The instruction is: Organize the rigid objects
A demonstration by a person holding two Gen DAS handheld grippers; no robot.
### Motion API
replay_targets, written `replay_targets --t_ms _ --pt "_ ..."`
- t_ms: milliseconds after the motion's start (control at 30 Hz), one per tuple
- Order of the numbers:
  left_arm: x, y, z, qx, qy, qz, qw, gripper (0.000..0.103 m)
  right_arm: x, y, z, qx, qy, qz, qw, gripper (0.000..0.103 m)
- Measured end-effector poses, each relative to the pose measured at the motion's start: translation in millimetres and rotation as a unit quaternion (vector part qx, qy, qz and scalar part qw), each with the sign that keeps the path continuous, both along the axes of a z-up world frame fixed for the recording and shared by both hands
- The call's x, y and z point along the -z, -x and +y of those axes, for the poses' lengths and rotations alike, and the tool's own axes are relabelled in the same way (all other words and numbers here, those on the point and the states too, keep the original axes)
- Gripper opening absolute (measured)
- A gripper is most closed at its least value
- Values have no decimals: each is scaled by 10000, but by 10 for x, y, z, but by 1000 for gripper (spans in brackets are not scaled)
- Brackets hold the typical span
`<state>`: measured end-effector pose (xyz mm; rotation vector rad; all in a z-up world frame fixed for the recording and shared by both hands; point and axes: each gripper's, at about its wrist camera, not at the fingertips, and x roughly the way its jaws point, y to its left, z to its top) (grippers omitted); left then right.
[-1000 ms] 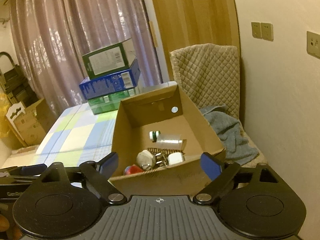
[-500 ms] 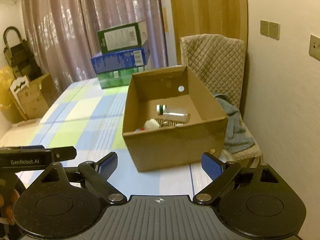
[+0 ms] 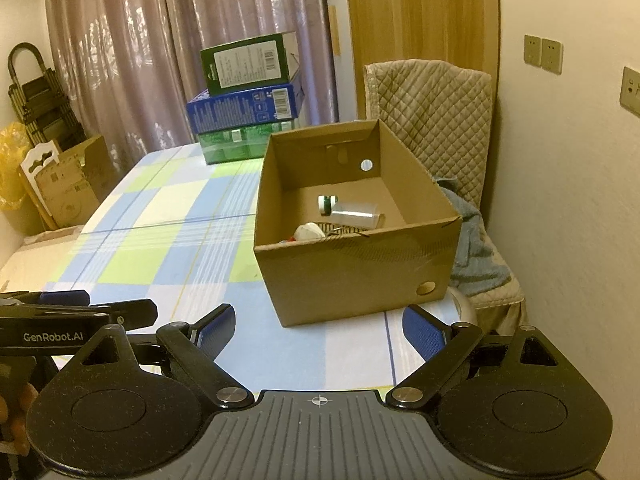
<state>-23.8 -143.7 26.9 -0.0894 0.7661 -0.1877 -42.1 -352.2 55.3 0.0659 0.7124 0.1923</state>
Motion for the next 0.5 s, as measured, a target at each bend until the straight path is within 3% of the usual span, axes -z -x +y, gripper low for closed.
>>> replay_targets --t_ms 500 --pt "-10 13 24 19 104 -47 9999 102 13 -1 -4 -3 -20 28 10000 88"
